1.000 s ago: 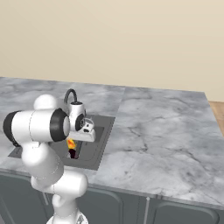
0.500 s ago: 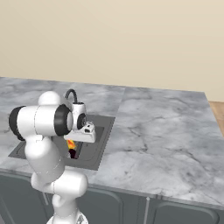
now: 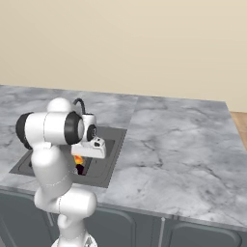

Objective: Pick the cup and strainer and place them in the sink. Then turn on the water.

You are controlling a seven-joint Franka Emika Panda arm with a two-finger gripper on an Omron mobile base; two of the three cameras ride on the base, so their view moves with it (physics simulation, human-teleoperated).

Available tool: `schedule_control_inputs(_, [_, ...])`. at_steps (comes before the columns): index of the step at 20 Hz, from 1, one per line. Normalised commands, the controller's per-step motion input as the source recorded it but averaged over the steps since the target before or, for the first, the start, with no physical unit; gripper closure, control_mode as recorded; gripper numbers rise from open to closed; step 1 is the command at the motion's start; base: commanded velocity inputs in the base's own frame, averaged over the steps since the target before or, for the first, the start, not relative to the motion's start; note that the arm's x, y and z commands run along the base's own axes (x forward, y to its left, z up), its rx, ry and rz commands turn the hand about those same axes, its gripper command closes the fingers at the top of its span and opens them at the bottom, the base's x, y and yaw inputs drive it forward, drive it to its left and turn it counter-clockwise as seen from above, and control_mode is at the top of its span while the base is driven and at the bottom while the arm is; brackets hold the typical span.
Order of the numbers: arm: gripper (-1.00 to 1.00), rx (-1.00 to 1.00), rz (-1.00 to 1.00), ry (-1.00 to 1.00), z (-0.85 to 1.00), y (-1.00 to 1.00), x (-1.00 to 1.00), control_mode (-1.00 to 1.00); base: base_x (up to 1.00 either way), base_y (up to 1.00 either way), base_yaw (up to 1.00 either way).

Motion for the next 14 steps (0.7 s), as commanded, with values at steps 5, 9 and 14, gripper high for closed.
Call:
schedule_control_inputs(5, [1.00,0.00,0.00,0.00,-0.20,0.05,0.21,-1.00,0.00,0.00,0.00])
schedule_control_inputs(9, [1.00,0.00,0.00,0.00,-0.17,0.06,0.27,-1.00,0.00,0.00,0.00])
schedule_control_inputs(14, [1.00,0.00,0.00,0.00,-0.18,0.04,0.28,-1.00,0.00,0.00,0.00])
